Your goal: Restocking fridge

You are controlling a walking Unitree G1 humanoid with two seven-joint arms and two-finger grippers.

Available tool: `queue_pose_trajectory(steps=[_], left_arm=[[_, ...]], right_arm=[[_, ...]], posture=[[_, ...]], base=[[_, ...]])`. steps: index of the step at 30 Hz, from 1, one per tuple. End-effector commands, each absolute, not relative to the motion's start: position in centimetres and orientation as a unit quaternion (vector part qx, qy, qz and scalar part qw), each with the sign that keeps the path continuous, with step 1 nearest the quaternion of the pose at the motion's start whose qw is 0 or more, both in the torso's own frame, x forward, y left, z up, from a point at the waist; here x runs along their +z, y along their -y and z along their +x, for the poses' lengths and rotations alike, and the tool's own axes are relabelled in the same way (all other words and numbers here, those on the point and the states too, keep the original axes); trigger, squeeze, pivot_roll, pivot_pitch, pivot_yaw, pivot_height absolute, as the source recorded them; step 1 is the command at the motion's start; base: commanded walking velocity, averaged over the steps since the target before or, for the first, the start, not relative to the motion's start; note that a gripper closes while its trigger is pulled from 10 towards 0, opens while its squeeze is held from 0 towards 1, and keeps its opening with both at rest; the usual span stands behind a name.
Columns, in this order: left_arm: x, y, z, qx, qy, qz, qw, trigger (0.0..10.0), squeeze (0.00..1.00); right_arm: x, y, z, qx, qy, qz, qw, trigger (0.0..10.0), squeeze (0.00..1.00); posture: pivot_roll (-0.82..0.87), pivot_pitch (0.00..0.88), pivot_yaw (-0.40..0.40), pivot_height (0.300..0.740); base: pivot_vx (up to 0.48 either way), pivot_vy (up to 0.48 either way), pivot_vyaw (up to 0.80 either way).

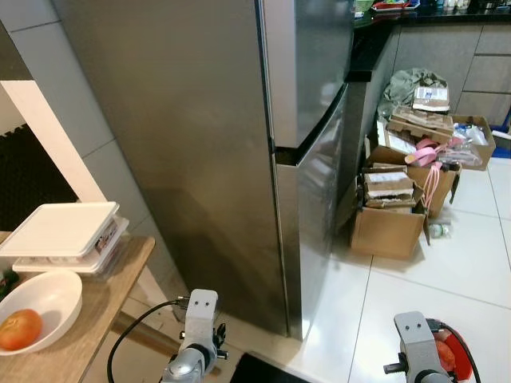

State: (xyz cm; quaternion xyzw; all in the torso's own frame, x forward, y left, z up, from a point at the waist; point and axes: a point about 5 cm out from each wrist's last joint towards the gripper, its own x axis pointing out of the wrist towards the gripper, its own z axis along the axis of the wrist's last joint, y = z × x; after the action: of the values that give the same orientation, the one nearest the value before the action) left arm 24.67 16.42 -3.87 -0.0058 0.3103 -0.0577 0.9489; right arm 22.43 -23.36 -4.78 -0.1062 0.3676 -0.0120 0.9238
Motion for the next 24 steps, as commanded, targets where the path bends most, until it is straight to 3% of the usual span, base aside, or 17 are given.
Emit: queue_pose_trajectory(steps=[1,20,24], left_arm=[[-4.02,-16.26,24.51,-0.060,-0.316,-0.005,0.947,10.0,0.00],[-3.84,-15.82,24.91,-0.073,-0.319,-0.002,0.945,10.0,0.00],[-3.97,-16.09,24.78,-0.072,-0.327,0.003,0.942,10.0,0.00]], right_arm=[[-4.50,23.11,22.80,-0.012,-0.352,-0.107,0.930,10.0,0.00],[-4.00,23.85,23.13,-0.015,-0.345,-0.112,0.932,10.0,0.00],[-4.01,23.82,23.10,-0.016,-0.345,-0.110,0.932,10.0,0.00]], posture=[[-0.09,0.067,0.064,0.740],[-0.10,0.100,0.072,0.740],[-0.10,0.103,0.076,0.740]], base=[[-0.311,0.000,0.00],[-0.294,0.000,0.00],[0.000,0.000,0.00]])
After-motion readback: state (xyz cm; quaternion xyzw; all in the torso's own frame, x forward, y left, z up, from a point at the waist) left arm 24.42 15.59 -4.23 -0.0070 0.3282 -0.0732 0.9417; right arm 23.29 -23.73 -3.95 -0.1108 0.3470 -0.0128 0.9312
